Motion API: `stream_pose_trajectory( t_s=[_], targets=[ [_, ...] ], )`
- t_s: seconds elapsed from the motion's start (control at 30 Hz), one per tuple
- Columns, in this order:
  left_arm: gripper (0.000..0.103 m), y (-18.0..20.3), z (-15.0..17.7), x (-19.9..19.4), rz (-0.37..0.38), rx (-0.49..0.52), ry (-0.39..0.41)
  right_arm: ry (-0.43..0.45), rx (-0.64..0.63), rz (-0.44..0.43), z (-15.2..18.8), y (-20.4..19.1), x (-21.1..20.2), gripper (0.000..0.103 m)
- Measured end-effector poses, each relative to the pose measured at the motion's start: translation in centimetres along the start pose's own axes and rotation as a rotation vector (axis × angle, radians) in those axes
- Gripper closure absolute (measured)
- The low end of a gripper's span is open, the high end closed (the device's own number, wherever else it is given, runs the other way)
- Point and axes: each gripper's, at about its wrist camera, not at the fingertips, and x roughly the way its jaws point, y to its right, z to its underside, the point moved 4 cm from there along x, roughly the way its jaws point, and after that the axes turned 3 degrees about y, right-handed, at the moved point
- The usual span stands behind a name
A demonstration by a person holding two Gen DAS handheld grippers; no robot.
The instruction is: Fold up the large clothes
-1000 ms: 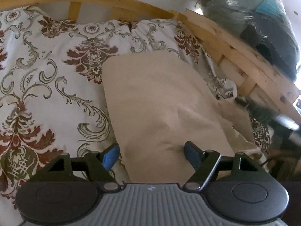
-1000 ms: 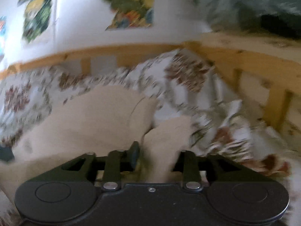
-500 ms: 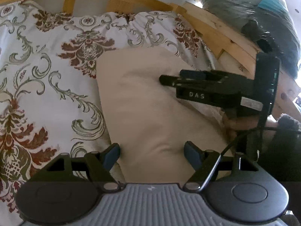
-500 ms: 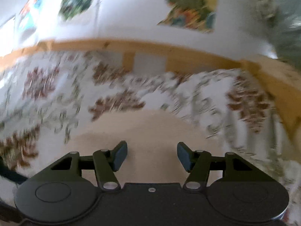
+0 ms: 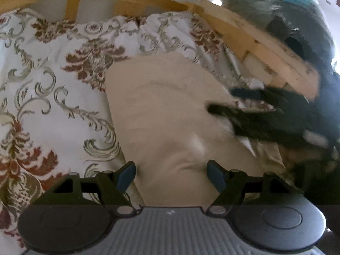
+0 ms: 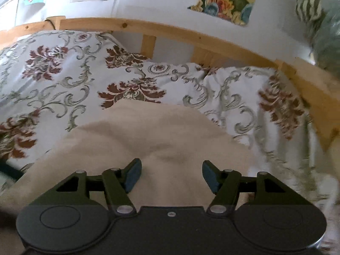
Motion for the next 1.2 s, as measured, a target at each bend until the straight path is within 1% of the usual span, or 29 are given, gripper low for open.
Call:
stream_pose_trajectory(
  t_s=[0.03, 0.07, 0.13, 0.2, 0.23, 0.33, 0.43, 0.5, 0.53, 0.57, 0.63, 0.67, 0.77, 0.8, 0.87, 0.9, 0.93, 1.0, 1.07, 1.13, 1.2],
  targets=[
    [0.026, 0.1, -0.1, -0.4, 0.009, 0.002, 0.009, 0.011, 0.015, -0.005, 0.4, 0.2, -1.8, 0.029],
    [0.025, 0.3, -0.3, -0.8, 0.02, 0.004, 0.022, 0.014, 0.029, -0.005, 0.8, 0.3, -3.4, 0.027],
    [0.024, 0.7, -0.3, -1.0, 0.023, 0.015, 0.025, 0.015, 0.062, 0.0, 1.9, 0.2, -6.2, 0.026],
    [0.025, 1.0, 0.0, -0.4, -0.005, 0.039, -0.007, 0.009, 0.109, 0.006, 3.0, -0.2, -8.1, 0.025],
    [0.024, 1.1, 0.3, -0.1, -0.026, 0.05, -0.02, -0.008, 0.142, 0.015, 3.6, -0.5, -8.7, 0.025],
    [0.023, 0.9, 1.1, 0.4, -0.043, 0.027, -0.028, -0.04, 0.207, 0.053, 5.6, -1.5, -9.1, 0.025],
    [0.023, 0.4, 1.5, 0.8, -0.042, 0.0, -0.042, -0.084, 0.216, 0.09, 7.3, -1.7, -8.2, 0.025],
    [0.022, 0.4, 1.8, 1.0, -0.052, 0.001, -0.04, -0.089, 0.219, 0.092, 8.0, -1.6, -7.3, 0.022],
    [0.022, 0.5, 1.9, 1.0, -0.061, 0.003, -0.031, -0.093, 0.239, 0.086, 8.4, -1.3, -7.0, 0.019],
    [0.021, 0.6, 1.9, 0.9, -0.067, 0.006, -0.024, -0.092, 0.268, 0.078, 8.7, -1.0, -6.8, 0.019],
    [0.019, 0.7, 1.9, 0.4, -0.076, 0.009, -0.006, -0.072, 0.312, 0.072, 8.7, -0.5, -7.4, 0.019],
    [0.019, 0.7, 1.8, 0.2, -0.077, 0.007, -0.001, -0.053, 0.309, 0.087, 8.4, -0.5, -7.9, 0.019],
    [0.014, 0.7, 1.2, -0.7, -0.067, -0.025, 0.023, 0.015, 0.3, 0.152, 7.8, 0.1, -9.6, 0.016],
    [0.009, 0.6, 1.0, -1.0, -0.061, -0.042, 0.036, 0.033, 0.316, 0.178, 7.7, 0.6, -10.1, 0.015],
    [0.004, 0.1, 0.6, -1.4, -0.054, -0.08, 0.06, 0.047, 0.368, 0.238, 7.8, 2.0, -10.6, 0.007],
    [0.003, -0.2, 0.4, -1.6, -0.053, -0.099, 0.07, 0.044, 0.408, 0.258, 8.1, 2.7, -10.7, 0.006],
    [0.003, -0.6, 0.1, -1.8, -0.051, -0.124, 0.081, 0.036, 0.449, 0.256, 8.3, 3.2, -10.6, 0.007],
    [0.002, -1.4, -0.3, -1.8, -0.054, -0.166, 0.085, 0.013, 0.549, 0.212, 9.1, 4.3, -10.4, 0.006],
    [0.002, -2.2, -0.3, -1.6, -0.06, -0.202, 0.072, -0.032, 0.651, 0.155, 10.0, 5.1, -9.8, 0.006],
    [0.002, -2.6, -0.2, -1.5, -0.062, -0.213, 0.067, -0.085, 0.729, 0.104, 10.8, 5.4, -9.2, 0.006],
    [0.002, -2.7, 0.1, -1.4, -0.063, -0.21, 0.062, -0.13, 0.78, 0.094, 11.6, 5.5, -9.0, 0.006]
  ],
)
